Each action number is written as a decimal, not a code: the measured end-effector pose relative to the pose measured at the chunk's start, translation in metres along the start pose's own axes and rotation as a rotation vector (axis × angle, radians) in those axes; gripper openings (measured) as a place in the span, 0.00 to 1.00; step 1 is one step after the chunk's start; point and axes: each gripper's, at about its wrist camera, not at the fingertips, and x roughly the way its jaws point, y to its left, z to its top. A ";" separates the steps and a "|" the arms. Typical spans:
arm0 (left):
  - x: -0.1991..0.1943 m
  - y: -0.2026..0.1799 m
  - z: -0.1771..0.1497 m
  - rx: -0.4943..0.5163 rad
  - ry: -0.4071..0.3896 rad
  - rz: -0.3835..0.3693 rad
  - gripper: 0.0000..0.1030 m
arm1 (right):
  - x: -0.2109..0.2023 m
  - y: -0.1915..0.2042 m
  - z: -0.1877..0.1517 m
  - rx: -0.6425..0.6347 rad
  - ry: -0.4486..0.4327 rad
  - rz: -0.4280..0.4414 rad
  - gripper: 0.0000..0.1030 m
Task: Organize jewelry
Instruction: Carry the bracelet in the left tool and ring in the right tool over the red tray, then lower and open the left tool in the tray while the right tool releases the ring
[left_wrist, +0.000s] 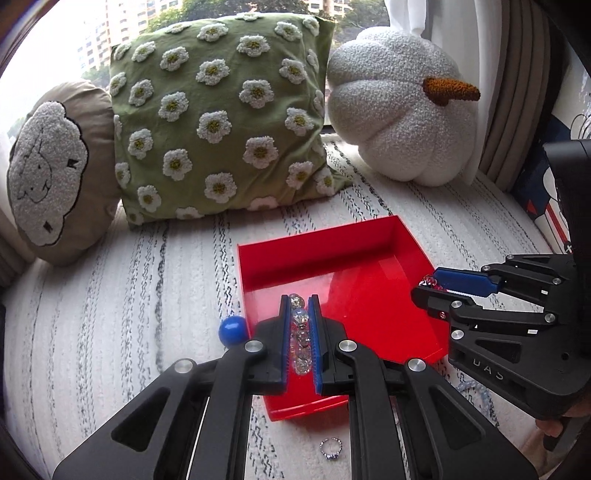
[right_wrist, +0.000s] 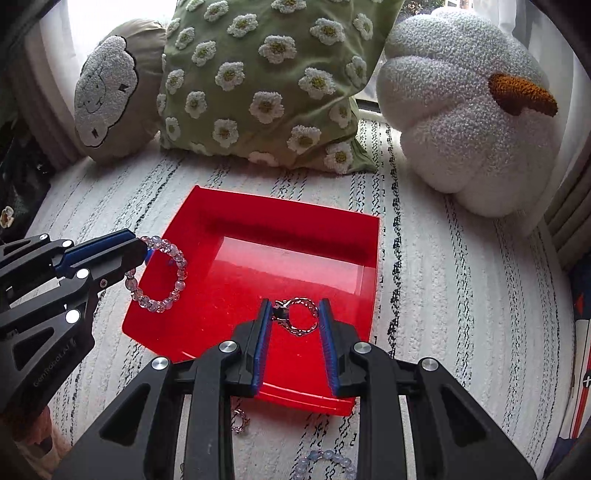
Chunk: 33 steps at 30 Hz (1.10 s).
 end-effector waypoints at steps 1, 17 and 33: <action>0.006 0.000 0.000 -0.001 0.012 -0.001 0.09 | 0.005 -0.001 0.001 0.001 0.008 -0.004 0.24; 0.055 -0.007 0.000 0.015 0.101 0.018 0.09 | 0.054 -0.017 -0.001 0.032 0.112 0.001 0.24; 0.084 -0.004 -0.009 0.020 0.153 0.071 0.09 | 0.069 -0.011 -0.004 0.008 0.147 -0.016 0.24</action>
